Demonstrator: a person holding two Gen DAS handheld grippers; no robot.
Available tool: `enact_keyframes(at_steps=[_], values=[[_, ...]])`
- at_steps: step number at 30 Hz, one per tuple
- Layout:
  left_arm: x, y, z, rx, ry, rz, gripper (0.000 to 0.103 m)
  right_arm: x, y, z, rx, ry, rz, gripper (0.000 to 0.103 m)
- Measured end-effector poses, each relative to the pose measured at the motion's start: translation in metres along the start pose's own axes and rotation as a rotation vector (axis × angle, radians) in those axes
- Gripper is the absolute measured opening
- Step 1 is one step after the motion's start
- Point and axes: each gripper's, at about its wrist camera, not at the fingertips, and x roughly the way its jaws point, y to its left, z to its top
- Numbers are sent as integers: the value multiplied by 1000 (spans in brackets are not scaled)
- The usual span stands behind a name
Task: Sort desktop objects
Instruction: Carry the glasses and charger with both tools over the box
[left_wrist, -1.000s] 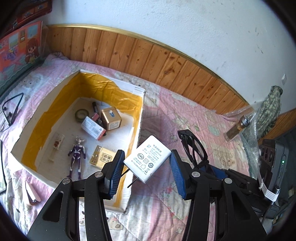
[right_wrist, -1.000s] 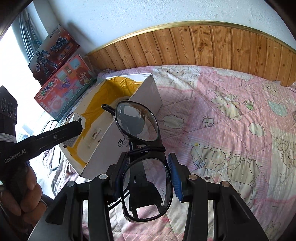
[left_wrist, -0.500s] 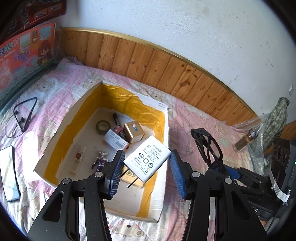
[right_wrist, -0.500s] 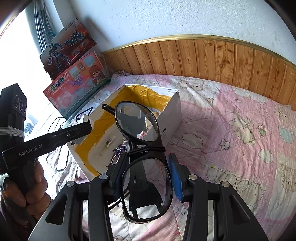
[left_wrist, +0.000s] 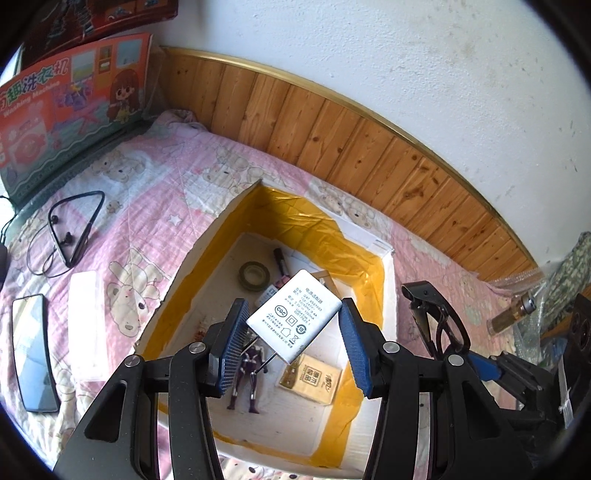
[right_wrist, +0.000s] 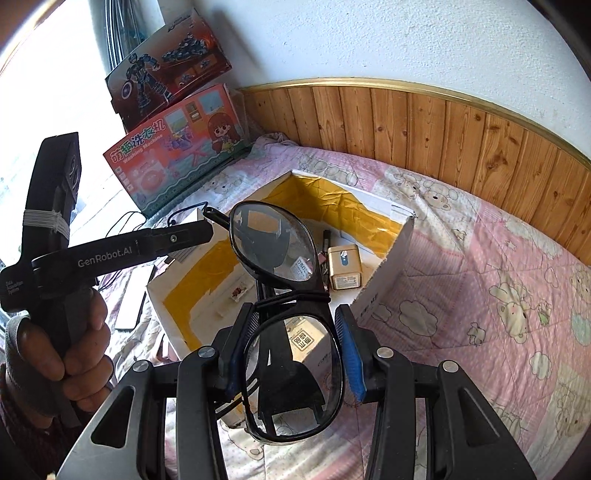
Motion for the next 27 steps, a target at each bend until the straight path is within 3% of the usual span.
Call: enact_keyframes(at_steps=[10,22,27], values=[[25,25,8,-48,69,42,51,42,10,21,-99,70,-17,45],[74,38,6,-23,236,115,52,96,15,42,-229,181,-77,45],[85,33,5,20,264,133,52,117,16,48,-308,237,-106,45]])
